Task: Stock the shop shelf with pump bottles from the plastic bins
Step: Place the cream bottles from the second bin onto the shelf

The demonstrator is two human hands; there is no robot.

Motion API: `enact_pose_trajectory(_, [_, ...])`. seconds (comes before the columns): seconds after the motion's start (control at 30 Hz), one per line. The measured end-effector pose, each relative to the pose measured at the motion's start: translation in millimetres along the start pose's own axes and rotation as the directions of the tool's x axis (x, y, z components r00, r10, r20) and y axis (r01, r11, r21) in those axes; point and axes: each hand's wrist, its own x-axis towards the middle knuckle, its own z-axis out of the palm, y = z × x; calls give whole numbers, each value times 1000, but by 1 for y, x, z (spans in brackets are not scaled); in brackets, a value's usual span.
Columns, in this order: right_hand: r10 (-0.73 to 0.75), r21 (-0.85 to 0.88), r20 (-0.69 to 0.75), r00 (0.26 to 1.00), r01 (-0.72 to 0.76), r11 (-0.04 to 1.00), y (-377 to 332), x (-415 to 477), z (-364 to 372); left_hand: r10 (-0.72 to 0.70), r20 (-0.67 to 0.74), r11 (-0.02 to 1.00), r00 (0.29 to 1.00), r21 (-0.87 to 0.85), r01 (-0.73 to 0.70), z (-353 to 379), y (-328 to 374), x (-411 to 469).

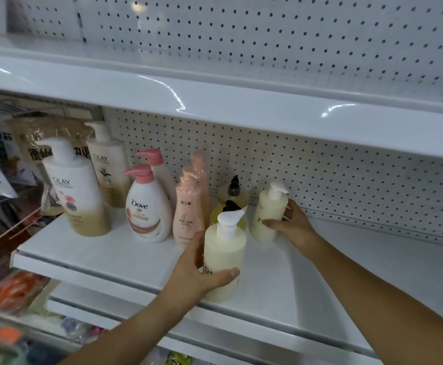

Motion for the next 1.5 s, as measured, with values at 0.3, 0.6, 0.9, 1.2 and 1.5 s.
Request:
enact_pose_trajectory(0.3, [11, -16, 30, 999, -11, 1000, -14, -21, -2, 29, 5, 1000, 1000, 5, -29, 5, 2, -1])
enact_pose_trajectory(0.6, [-80, 46, -123, 989, 86, 995, -24, -116, -20, 46, 42, 998, 998, -33, -44, 35, 16, 7])
enact_pose_trajectory(0.9, [-125, -25, 81, 989, 128, 991, -22, -186, -1, 109, 35, 994, 993, -12, -109, 78, 28, 4])
enact_pose_trajectory(1.2, [-246, -141, -185, 952, 222, 965, -27, -205, 42, 173, -65, 980, 983, 107, -166, 100, 29, -5])
enact_pose_trajectory(1.5, [-106, -116, -208, 972, 83, 990, -22, -182, 28, 244, 53, 930, 968, 269, -249, 60, 39, -7])
